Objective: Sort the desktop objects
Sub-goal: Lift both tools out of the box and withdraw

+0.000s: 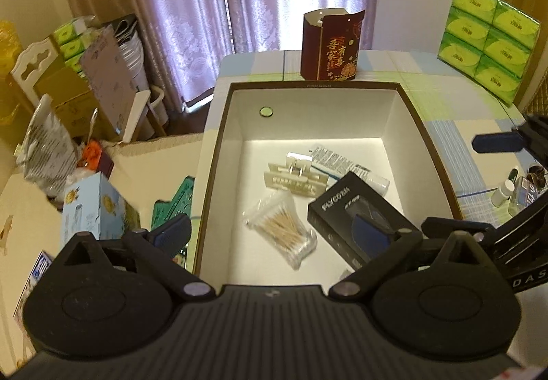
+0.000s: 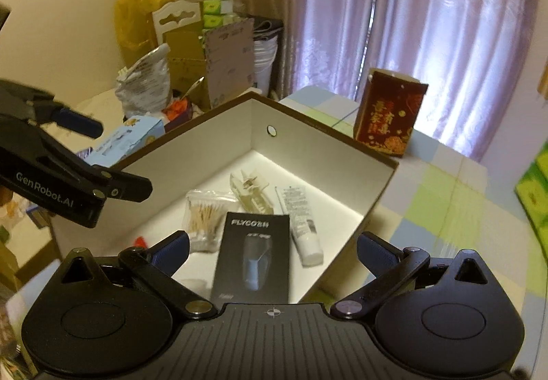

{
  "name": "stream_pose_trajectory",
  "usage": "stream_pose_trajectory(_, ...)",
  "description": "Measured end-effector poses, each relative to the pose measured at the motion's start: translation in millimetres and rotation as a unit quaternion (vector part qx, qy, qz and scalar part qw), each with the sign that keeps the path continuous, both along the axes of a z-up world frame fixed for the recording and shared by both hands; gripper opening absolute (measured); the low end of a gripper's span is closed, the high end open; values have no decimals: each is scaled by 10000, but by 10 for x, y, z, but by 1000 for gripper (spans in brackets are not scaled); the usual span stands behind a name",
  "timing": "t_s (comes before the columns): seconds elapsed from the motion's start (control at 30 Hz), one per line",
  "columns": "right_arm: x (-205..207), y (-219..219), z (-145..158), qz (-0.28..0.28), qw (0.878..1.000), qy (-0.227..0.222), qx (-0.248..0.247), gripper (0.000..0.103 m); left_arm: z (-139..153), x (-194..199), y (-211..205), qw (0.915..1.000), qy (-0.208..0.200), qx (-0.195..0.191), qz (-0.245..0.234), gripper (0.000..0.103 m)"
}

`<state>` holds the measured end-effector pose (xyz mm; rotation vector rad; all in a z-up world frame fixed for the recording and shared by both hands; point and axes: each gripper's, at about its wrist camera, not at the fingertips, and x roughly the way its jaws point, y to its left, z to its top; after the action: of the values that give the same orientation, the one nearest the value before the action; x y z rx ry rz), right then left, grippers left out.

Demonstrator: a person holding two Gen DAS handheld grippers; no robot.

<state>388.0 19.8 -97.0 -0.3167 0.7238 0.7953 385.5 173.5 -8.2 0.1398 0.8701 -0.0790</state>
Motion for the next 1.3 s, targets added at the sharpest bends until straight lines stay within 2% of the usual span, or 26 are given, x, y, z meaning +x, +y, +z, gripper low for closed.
stream_pose_trajectory(0.17,-229,-146,74,-95,9998,127,138,101,88,-268,-19,9998,-74,-64,159,99)
stream_pose_trajectory(0.57,-653,-430,198,94,9989,325,310,101,196,-777,-197,9994,-156,-68,296,99)
stream_pose_trajectory(0.93,-847,-628,237,412,9979,397,291,101,211,-1108,-315,9983,-175,23,549,99)
stream_pose_trajectory(1.3,-923,-812,210,802,9944,630,284,101,155,-1355,-480,9966,-23,136,815,99)
